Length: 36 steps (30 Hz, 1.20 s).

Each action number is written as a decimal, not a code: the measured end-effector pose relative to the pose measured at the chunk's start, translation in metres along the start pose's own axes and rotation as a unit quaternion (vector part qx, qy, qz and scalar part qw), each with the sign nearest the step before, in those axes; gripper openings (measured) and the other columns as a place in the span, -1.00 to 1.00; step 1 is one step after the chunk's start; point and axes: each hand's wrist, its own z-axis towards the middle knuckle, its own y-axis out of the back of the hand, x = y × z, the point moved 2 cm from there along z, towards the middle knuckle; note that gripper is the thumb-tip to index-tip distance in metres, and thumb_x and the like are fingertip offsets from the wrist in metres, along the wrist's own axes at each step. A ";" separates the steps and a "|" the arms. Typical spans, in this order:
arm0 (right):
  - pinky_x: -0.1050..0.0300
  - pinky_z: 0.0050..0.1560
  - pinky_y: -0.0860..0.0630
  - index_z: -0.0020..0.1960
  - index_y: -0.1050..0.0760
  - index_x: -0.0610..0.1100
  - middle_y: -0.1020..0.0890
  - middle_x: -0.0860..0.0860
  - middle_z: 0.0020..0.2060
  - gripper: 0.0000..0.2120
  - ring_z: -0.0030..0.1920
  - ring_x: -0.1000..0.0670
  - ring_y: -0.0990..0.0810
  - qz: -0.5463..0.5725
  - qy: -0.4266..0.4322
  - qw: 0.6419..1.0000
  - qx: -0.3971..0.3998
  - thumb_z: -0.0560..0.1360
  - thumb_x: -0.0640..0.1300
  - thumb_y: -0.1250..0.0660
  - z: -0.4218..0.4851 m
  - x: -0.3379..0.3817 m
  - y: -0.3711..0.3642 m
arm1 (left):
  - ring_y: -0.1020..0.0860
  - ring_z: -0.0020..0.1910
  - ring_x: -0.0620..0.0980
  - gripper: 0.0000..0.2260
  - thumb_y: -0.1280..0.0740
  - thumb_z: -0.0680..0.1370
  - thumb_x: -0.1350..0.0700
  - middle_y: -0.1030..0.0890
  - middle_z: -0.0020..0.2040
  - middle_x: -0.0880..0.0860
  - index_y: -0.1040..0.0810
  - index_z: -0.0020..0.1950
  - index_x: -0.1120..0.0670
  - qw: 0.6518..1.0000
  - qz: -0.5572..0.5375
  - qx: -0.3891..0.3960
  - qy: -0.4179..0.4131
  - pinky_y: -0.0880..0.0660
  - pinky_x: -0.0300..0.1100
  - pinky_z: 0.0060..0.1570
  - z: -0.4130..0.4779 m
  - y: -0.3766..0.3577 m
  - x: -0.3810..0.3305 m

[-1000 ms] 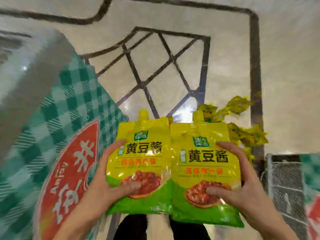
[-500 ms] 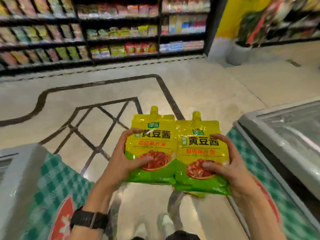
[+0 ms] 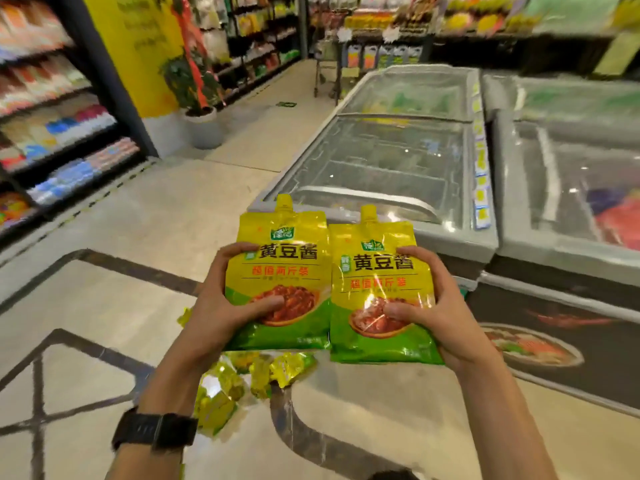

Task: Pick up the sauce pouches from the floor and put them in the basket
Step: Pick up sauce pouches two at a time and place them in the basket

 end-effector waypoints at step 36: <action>0.00 -0.14 -0.65 0.27 -0.48 -0.05 -0.67 -0.13 0.12 -0.23 0.01 -0.15 -0.70 0.067 0.108 0.611 -0.781 0.12 -0.37 -0.62 -0.426 0.100 0.678 | -0.64 0.14 0.07 -0.32 -0.64 0.17 0.02 -0.66 0.17 0.03 -0.50 0.25 -0.14 0.630 -0.037 0.776 0.003 -0.58 0.06 0.14 -0.057 -1.093 -0.027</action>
